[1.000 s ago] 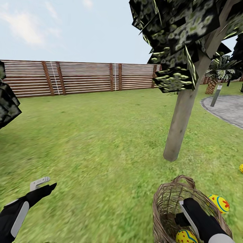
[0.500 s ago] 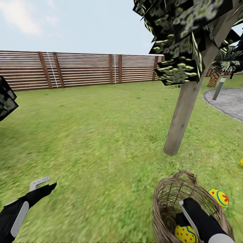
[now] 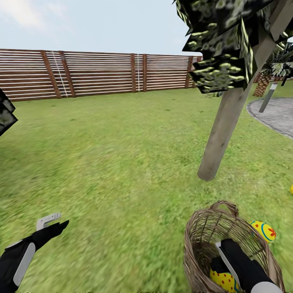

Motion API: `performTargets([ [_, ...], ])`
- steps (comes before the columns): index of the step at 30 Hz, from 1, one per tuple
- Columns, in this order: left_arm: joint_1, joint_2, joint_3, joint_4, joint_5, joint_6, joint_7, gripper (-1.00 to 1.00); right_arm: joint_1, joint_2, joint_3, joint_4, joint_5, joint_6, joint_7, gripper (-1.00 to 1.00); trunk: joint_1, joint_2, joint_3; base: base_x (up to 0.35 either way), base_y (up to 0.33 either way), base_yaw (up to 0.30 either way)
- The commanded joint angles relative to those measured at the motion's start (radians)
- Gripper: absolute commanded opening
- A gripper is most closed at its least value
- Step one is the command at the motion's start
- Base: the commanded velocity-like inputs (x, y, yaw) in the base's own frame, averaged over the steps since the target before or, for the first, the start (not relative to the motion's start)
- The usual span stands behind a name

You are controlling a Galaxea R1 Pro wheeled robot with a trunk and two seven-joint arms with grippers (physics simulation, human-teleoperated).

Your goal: Take the three Easter eggs out of the wicker basket on the lawn in the garden, then place them on the lawn next to a single tree (choose any tree) so that all three eggs are next to the same tree and none are left in the basket.

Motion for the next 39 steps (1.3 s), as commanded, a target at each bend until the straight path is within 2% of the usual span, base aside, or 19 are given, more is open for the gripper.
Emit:
performTargets([
  [1, -0.001, 0.000, 0.002, -0.001, 0.005, 0.007, -0.003, 1.00, -0.001, -0.001, 0.005, -0.001, 0.001, 0.005, -0.001, 1.00, 0.000, -0.001, -0.005, 0.000, 0.000, 0.000],
  [16, -0.001, -0.001, 0.001, -0.001, 0.006, 0.007, -0.003, 1.00, 0.000, 0.006, 0.006, -0.001, 0.003, 0.005, -0.001, 1.00, 0.007, -0.004, -0.063, 0.000, 0.000, 0.000],
  [23, -0.001, -0.001, 0.002, -0.003, 0.007, 0.005, -0.005, 1.00, -0.001, 0.006, 0.006, -0.001, 0.003, 0.005, -0.001, 1.00, 0.007, -0.004, -0.063, 0.009, 0.000, 0.000],
  [32, -0.001, -0.001, 0.000, -0.002, 0.005, 0.005, -0.005, 1.00, 0.000, 0.005, 0.006, -0.001, 0.003, 0.005, -0.001, 1.00, 0.007, -0.004, -0.063, 0.275, 0.000, 0.000],
  [39, -0.001, -0.014, 0.000, -0.002, 0.006, 0.000, -0.005, 1.00, 0.000, 0.005, 0.006, -0.001, 0.003, 0.005, -0.001, 1.00, 0.007, -0.004, -0.063, 0.036, 0.000, 0.000],
])
